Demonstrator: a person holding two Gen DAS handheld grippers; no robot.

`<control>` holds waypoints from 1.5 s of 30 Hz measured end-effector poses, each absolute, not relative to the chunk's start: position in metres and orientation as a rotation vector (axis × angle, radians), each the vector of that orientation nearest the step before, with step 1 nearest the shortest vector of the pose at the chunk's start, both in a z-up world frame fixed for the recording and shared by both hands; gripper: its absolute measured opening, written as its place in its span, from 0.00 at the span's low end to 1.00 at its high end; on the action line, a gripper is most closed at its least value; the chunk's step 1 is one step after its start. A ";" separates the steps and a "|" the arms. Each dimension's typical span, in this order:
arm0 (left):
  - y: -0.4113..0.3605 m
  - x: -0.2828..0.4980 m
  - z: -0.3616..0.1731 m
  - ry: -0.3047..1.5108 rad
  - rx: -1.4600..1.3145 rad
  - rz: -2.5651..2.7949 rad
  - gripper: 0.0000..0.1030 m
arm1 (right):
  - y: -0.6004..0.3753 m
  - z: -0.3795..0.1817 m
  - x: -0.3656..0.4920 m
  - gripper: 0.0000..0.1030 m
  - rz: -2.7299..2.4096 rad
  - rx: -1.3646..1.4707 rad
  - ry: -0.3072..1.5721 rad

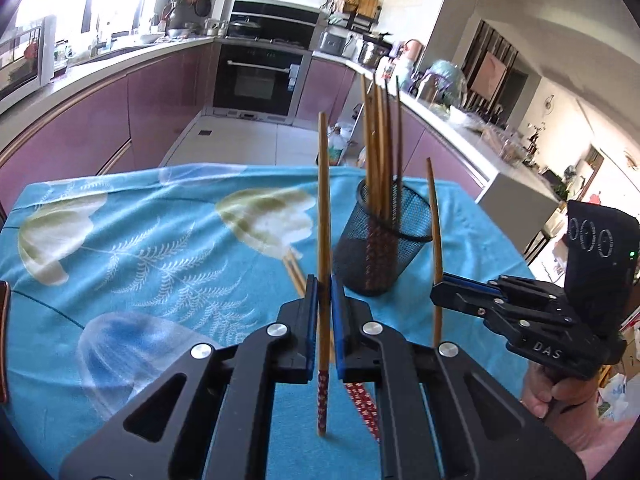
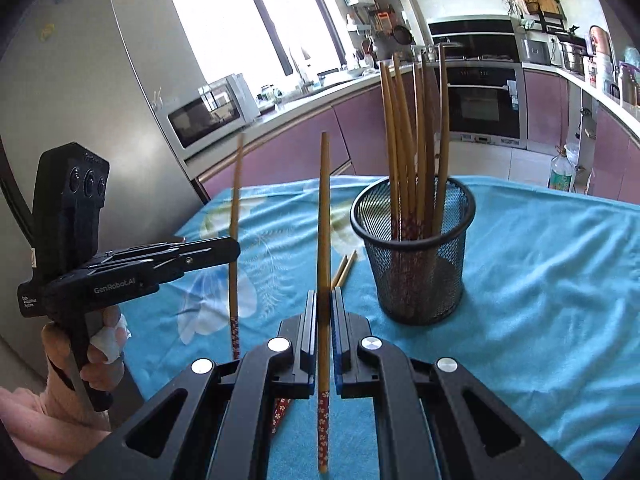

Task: Organize utensils
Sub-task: 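Raise both held chopsticks upright and carry them over the mesh holder, then lower both chopsticks into the mesh holder and open both grippers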

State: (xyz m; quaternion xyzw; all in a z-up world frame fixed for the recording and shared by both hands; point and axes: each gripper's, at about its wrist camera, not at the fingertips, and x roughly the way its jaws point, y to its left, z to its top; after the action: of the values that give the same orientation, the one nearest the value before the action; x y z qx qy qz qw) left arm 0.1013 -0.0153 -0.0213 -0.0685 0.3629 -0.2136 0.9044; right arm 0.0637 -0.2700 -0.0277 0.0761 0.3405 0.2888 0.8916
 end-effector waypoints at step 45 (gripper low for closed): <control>-0.072 0.146 0.088 0.531 -0.064 -0.523 0.07 | -0.315 0.062 0.123 0.05 0.447 0.161 0.410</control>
State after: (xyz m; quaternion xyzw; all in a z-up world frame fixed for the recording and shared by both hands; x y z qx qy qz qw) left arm 0.1463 -0.0723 0.0884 -0.0312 0.2591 -0.2553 0.9310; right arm 0.1232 -0.3153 0.0616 0.0793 0.2016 0.2199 0.9511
